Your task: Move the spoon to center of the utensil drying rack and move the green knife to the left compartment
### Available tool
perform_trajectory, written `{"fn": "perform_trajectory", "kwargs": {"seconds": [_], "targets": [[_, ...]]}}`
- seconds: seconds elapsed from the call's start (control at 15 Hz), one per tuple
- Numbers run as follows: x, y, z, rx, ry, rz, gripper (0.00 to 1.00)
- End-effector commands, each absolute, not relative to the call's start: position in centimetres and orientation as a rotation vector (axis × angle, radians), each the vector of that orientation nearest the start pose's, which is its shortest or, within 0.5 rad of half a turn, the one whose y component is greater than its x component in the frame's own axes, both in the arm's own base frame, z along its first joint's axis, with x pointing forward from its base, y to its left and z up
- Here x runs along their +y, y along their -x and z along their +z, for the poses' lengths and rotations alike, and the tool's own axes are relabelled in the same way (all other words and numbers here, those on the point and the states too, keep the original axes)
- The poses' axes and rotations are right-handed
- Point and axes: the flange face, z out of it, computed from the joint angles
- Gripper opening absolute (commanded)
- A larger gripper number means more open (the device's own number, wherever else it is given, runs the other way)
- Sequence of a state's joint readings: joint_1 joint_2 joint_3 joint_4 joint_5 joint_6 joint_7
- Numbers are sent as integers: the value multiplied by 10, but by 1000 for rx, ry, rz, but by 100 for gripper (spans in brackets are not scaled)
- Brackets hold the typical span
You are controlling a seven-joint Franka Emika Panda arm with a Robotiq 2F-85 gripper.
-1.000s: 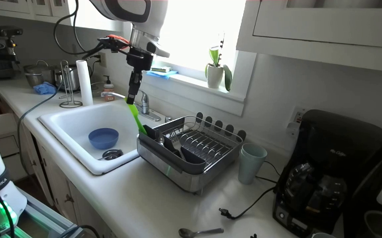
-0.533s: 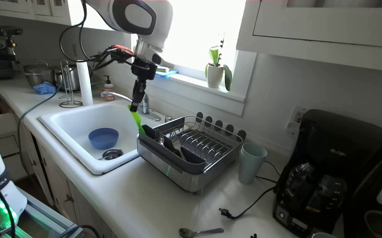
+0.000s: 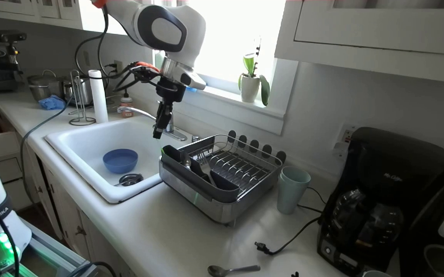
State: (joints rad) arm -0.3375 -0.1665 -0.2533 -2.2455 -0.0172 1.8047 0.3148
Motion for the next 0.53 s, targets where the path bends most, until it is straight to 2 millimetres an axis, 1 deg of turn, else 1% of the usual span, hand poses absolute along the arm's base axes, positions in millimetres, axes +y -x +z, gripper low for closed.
{"fn": "perform_trajectory", "kwargs": {"seconds": [0.0, 0.2, 0.4, 0.47], "targets": [[-268, -376, 423, 1309, 2718, 394, 56], [-278, -363, 443, 1300, 2728, 313, 77], [-292, -342, 471, 1279, 2785, 205, 97], [-296, -334, 480, 1270, 2812, 165, 99]]}}
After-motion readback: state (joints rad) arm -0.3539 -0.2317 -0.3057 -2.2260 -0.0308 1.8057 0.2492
